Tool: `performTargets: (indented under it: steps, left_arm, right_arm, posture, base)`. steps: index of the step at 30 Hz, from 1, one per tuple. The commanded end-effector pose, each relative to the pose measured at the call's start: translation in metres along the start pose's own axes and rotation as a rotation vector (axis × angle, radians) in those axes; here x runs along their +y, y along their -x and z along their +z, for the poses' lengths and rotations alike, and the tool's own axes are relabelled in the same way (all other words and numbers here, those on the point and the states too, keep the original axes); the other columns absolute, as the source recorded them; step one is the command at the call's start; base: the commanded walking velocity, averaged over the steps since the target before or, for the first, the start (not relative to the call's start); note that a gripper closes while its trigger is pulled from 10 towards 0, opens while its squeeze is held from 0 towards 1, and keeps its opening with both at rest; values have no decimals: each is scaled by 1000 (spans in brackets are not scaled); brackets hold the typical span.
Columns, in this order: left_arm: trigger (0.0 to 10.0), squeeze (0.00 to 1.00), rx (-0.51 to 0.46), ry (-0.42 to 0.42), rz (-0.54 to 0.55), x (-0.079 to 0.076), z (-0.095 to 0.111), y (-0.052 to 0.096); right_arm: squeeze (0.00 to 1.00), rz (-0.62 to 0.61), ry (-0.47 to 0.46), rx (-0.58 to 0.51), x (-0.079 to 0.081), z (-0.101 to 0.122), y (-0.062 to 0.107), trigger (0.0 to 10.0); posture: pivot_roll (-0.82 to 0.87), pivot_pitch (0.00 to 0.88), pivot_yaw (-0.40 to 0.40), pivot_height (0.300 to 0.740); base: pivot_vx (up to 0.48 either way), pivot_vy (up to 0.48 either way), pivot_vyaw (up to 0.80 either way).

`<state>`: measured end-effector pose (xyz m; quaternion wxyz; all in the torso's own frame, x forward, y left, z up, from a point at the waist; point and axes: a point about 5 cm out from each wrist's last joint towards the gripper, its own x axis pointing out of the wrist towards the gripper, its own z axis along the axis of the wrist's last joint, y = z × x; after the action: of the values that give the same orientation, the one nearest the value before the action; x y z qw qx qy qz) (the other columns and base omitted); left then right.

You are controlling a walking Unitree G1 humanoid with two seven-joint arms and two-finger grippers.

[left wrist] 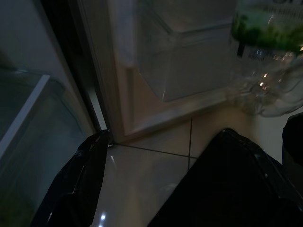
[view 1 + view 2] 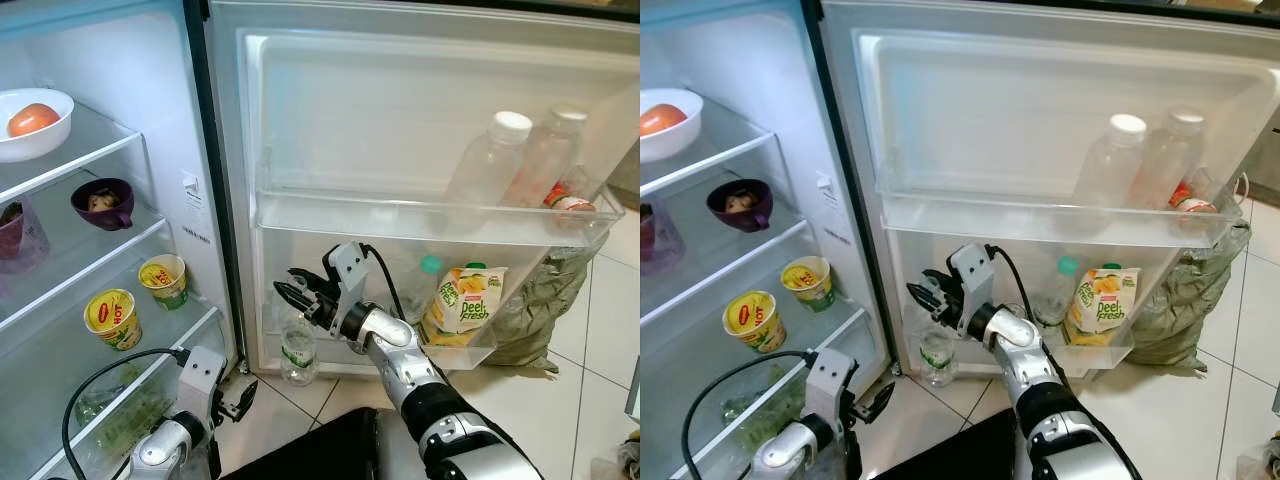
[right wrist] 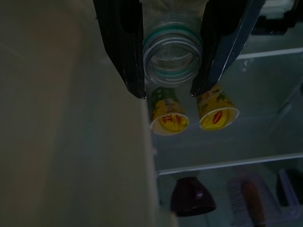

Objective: Restocking fridge

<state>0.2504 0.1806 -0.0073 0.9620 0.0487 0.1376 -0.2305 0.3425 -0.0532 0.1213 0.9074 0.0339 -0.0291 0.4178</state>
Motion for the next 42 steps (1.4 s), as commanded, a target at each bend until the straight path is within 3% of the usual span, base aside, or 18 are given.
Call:
performTargets:
  steps: [1,10,16,23,28,35,42]
  left_arm:
    - [10000,0,12,-10,-17,-4,-6,5]
    - [10000,0,-21,-33,-8,-2,-2,7]
    - [10000,0,-29,-48,-8,0,-1,10]
    - [10000,0,-26,-53,-9,1,-2,11]
    - [10000,0,-22,-54,-10,1,-1,11]
    - [10000,0,-24,-55,-15,-1,0,8]
    - [10000,0,-23,-55,-19,-1,2,5]
  right_arm:
    - [0,-30,-2,-11,-6,7,-3,10000]
    - [0,-15,9,12,-4,11,-11,10000]
    - [0,5,1,-25,-4,26,-18,10000]
    - [0,130,-43,-44,5,30,-17,10000]
    - [0,209,-110,1,10,22,-11,10000]
    - [0,113,-150,-103,-1,36,-3,10000]
    - [0,109,-195,-183,-2,49,1,10000]
  posture:
    - [4,137,-88,460]
    - [17,167,-92,460]
    - [23,183,-89,460]
    - [22,179,-87,460]
    - [19,170,-88,460]
    - [9,156,-87,460]
    - [2,151,-87,460]
  base:
    - [0,0,0]
    - [0,0,0]
    - [0,0,0]
    - [0,0,0]
    - [0,0,0]
    - [0,0,0]
    - [0,0,0]
